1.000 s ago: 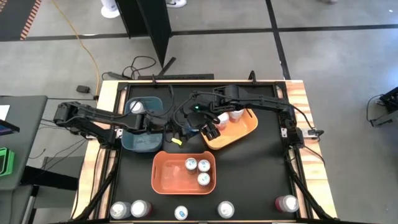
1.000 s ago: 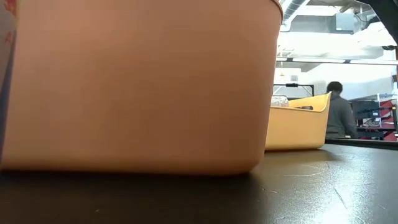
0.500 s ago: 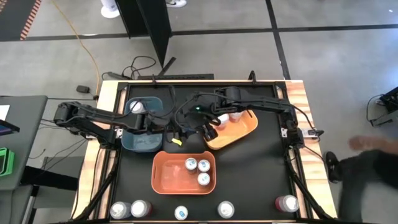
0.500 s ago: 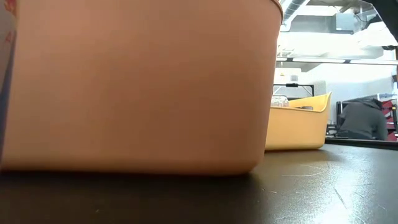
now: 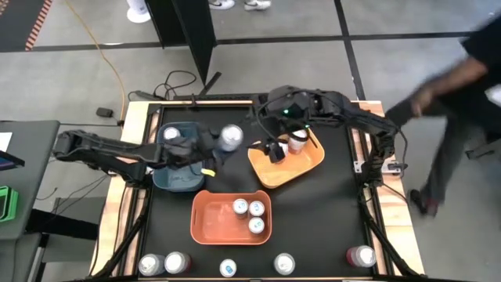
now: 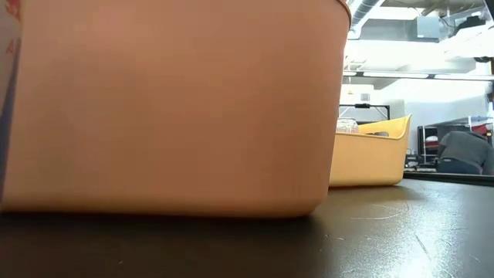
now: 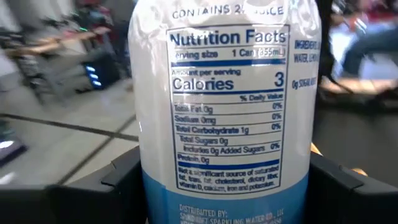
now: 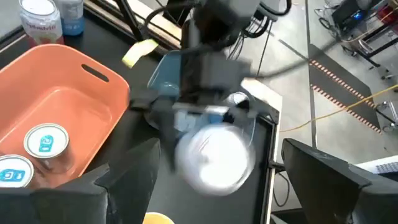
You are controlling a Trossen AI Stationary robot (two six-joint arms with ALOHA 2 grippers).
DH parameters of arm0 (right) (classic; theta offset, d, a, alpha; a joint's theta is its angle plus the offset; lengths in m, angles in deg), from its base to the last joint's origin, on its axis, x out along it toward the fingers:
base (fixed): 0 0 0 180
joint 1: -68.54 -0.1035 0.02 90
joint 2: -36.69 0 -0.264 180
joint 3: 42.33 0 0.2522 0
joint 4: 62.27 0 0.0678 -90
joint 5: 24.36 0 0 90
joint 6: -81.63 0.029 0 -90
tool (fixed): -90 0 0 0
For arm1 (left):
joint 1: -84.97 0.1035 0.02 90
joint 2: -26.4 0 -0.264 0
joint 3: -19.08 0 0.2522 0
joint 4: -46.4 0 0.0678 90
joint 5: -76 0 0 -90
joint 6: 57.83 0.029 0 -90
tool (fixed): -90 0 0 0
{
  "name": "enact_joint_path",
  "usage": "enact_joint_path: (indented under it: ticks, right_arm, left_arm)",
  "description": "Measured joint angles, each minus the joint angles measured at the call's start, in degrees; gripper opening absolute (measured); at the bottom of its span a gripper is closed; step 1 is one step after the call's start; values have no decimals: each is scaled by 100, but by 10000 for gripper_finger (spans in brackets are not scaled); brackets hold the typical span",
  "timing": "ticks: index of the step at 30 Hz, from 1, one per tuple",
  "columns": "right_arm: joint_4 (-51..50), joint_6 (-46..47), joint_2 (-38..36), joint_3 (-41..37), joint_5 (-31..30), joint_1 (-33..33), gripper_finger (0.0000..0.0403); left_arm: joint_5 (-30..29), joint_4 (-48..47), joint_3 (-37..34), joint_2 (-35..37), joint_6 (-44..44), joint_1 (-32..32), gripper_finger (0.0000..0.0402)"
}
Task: Sort soda cans
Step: Put the blue soda can into the blue bin
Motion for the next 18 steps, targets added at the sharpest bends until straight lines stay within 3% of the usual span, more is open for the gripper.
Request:
enact_joint_path:
  ticks: [5, 10, 14, 18]
  right_arm:
    - [-84, 42, 70, -11, 1, 39, 353]
    - [228, 32, 90, -275, 129, 169, 352]
    - [565, 222, 119, -676, 635, 448, 346]
    - [1361, 662, 90, -1154, 1236, 830, 339]
  left_arm:
    - [-512, -63, -794, 763, -421, 158, 286]
    - [-482, 18, -1404, 1352, -500, 176, 286]
    - [-465, 5, -1724, 1766, -297, 124, 286]
    - [-339, 569, -2067, 2197, 7, 82, 286]
